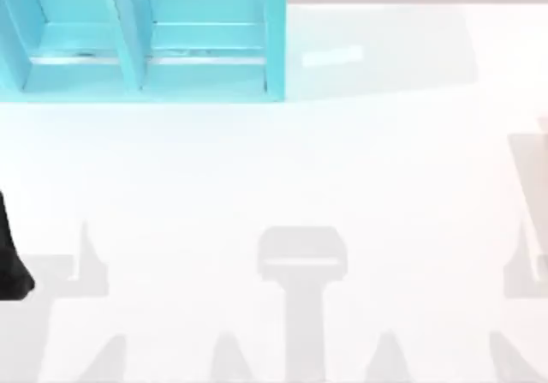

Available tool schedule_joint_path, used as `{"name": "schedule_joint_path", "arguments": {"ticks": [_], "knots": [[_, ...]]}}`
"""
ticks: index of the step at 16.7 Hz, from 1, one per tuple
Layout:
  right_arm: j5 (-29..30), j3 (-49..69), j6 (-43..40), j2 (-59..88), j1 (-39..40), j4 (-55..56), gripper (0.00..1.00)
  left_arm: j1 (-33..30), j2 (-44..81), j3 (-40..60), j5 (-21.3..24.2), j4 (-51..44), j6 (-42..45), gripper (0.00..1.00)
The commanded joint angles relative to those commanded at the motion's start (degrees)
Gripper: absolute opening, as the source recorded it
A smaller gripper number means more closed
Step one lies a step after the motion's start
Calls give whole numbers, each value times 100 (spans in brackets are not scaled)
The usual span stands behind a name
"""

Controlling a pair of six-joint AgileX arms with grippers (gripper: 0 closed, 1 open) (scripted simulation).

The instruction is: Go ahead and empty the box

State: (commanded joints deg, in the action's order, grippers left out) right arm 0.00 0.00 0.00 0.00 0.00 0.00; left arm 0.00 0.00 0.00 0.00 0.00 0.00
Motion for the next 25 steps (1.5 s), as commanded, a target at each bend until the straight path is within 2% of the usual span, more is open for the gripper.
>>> {"name": "schedule_joint_path", "arguments": {"ticks": [4, 9, 25], "knots": [[-3, 110, -45, 128, -35, -93, 100, 0, 0, 0, 0, 0, 0, 100], [-20, 973, -364, 1162, -348, -849, 100, 0, 0, 0, 0, 0, 0, 100], [-165, 6011, -2087, 7124, -2241, -5205, 100, 0, 0, 0, 0, 0, 0, 100]]}}
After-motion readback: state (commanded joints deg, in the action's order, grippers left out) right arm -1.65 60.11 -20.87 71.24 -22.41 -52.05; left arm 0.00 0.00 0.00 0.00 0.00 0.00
